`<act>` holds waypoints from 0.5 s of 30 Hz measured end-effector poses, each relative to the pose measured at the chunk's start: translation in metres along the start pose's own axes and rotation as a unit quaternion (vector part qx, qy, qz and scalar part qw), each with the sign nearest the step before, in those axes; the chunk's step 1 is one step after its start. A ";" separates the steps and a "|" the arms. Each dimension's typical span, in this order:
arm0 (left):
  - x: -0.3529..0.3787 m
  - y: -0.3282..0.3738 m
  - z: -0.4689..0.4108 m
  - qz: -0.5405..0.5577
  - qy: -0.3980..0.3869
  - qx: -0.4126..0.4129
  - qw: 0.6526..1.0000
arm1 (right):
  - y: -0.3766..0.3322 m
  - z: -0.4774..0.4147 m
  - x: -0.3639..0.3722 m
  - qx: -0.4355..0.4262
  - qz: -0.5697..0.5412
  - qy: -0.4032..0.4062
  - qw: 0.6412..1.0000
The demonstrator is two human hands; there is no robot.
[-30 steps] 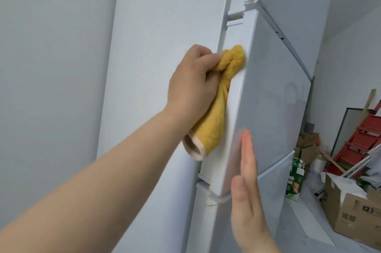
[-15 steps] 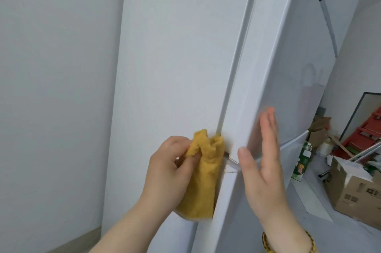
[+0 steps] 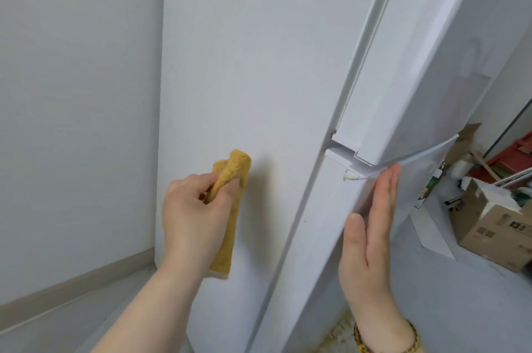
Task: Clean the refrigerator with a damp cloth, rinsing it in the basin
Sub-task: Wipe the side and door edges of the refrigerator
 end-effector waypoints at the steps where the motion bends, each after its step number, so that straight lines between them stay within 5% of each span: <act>1: 0.010 0.003 0.003 0.005 -0.020 -0.002 1.000 | 0.002 0.000 0.000 0.000 0.003 -0.002 1.000; 6: 0.062 0.013 0.037 0.124 -0.149 0.016 0.981 | 0.005 0.001 -0.003 -0.001 0.013 -0.015 1.000; 9: 0.074 0.000 0.060 0.078 -0.164 0.089 0.979 | 0.004 0.001 -0.006 -0.006 0.029 -0.025 0.999; 15: 0.068 -0.065 0.097 0.063 -0.158 0.069 0.983 | 0.007 0.003 -0.002 -0.014 0.022 -0.018 1.000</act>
Point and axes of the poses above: each hand's wrist, its own z-axis away from the middle knuckle, its own x-axis out of the palm, y = z × x, the point moved 6 cm from there along -z, towards the middle knuckle, and after that the axes turned 3 degrees about z, right-handed, at the moved point
